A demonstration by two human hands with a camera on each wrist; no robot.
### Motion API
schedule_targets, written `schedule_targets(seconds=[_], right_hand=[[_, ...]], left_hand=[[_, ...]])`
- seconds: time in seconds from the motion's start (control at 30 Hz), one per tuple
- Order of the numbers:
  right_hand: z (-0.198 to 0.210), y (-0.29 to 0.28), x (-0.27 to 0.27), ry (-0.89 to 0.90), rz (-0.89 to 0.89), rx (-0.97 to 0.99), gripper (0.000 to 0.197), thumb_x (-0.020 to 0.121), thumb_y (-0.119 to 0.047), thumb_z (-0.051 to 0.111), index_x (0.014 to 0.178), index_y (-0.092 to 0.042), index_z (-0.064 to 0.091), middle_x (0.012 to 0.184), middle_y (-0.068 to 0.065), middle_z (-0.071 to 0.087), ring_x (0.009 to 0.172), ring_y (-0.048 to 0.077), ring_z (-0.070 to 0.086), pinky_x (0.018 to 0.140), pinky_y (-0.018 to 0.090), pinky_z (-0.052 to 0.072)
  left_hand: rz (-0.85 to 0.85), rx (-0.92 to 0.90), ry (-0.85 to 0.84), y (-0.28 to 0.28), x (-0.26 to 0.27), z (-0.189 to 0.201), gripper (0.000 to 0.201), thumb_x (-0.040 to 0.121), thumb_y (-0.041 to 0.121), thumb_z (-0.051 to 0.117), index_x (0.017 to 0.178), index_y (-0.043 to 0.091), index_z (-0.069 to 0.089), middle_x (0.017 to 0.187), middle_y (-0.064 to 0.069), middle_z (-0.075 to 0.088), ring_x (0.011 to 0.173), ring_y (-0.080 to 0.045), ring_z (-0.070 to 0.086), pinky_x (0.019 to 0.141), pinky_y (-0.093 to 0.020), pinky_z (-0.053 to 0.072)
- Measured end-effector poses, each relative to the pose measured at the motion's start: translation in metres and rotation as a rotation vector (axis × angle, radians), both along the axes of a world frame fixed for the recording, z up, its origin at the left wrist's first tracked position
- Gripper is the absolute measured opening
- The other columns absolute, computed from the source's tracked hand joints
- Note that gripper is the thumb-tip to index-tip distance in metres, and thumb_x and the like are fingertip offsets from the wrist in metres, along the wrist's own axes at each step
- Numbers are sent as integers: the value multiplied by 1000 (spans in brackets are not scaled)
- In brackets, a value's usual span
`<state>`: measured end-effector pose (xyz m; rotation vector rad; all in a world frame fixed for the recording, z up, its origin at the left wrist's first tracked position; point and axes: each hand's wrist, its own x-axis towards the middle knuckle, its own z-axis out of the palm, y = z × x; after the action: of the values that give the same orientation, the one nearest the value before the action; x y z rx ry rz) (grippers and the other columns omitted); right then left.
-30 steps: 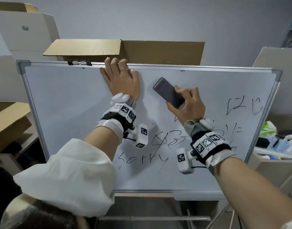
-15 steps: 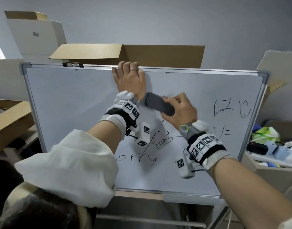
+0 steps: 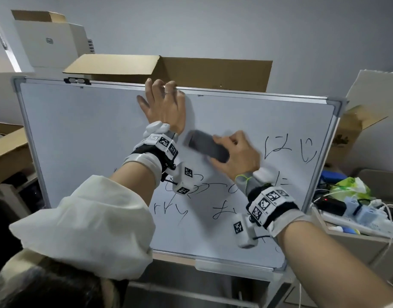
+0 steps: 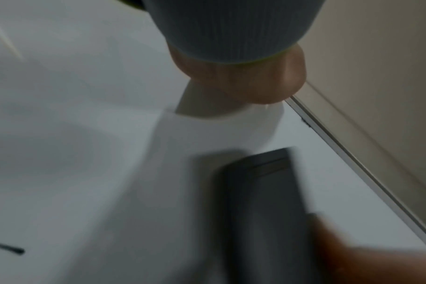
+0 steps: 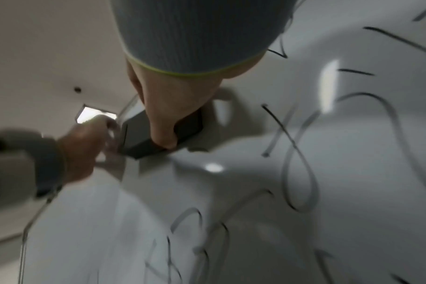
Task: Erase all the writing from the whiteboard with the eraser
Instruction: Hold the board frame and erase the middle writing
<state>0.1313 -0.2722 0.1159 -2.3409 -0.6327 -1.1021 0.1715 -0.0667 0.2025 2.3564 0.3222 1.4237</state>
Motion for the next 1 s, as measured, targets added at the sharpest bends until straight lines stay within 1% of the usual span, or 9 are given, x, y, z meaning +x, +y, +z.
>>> schedule_targets(seconds=[0.1, 0.23, 0.33, 0.43, 0.57, 0.77, 0.83, 0.9, 1.0], right_hand=[[-37, -4, -11, 114, 87, -186, 65, 56, -43, 87, 113, -42, 55, 93, -2, 50, 74, 22, 59, 52, 35, 54], [2, -24, -3, 45, -56, 63, 53, 63, -43, 83, 112, -37, 65, 100, -1, 53, 84, 20, 61, 60, 30, 52], [21, -33, 3, 27, -121, 165, 52, 65, -45, 81, 113, -37, 64, 104, -2, 51, 88, 18, 61, 64, 29, 52], [-4, -24, -5, 23, -52, 35, 54, 60, -42, 84, 111, -34, 67, 98, -3, 52, 79, 18, 60, 57, 30, 53], [-34, -19, -13, 62, 3, -140, 60, 55, -37, 88, 112, -32, 67, 94, -1, 55, 72, 21, 61, 50, 33, 54], [17, -59, -4, 12, -203, 98, 57, 67, -47, 80, 120, -38, 61, 105, -3, 53, 89, 19, 60, 62, 29, 51], [25, -70, -4, 5, -203, 89, 58, 67, -47, 80, 121, -38, 61, 104, -3, 53, 89, 20, 60, 64, 30, 52], [23, -74, -5, 0, -196, 81, 58, 65, -44, 81, 120, -37, 63, 102, -2, 54, 87, 21, 60, 63, 31, 53], [7, -78, -5, 11, -195, 83, 55, 61, -44, 84, 113, -35, 67, 97, -1, 54, 80, 22, 60, 58, 31, 52]], left_hand=[[-27, -56, 29, -12, 1, 1, 36, 102, 35, 28, 127, 30, 53, 147, 9, 42, 153, -22, 17, 118, -52, 16], [52, -19, 40, -17, 4, -1, 39, 101, 40, 26, 123, 30, 57, 139, 9, 50, 148, -22, 29, 112, -53, 26], [81, -3, 16, -15, 7, -4, 38, 101, 46, 26, 121, 36, 57, 136, 6, 50, 146, -23, 30, 111, -60, 23], [45, -33, 10, -17, 12, -1, 40, 101, 51, 26, 116, 39, 61, 135, 5, 50, 147, -23, 28, 113, -63, 17], [21, -86, 5, -21, 16, -1, 41, 101, 45, 22, 112, 37, 61, 137, 7, 49, 150, -20, 25, 116, -64, 9], [17, -108, -33, -34, 14, 1, 39, 101, 39, 27, 113, 30, 63, 141, 9, 50, 152, -22, 24, 120, -59, 7], [-76, -15, -32, -57, 15, 4, 41, 102, 37, 27, 112, 29, 66, 136, 8, 56, 149, -23, 30, 121, -58, 6], [-176, 76, -59, -88, 17, 5, 45, 100, 37, 27, 106, 26, 71, 121, 3, 64, 139, -23, 45, 120, -61, 12], [-214, 27, -189, -120, 21, 4, 37, 94, 34, 41, 96, 21, 76, 102, 0, 70, 118, -24, 62, 118, -59, 26]])
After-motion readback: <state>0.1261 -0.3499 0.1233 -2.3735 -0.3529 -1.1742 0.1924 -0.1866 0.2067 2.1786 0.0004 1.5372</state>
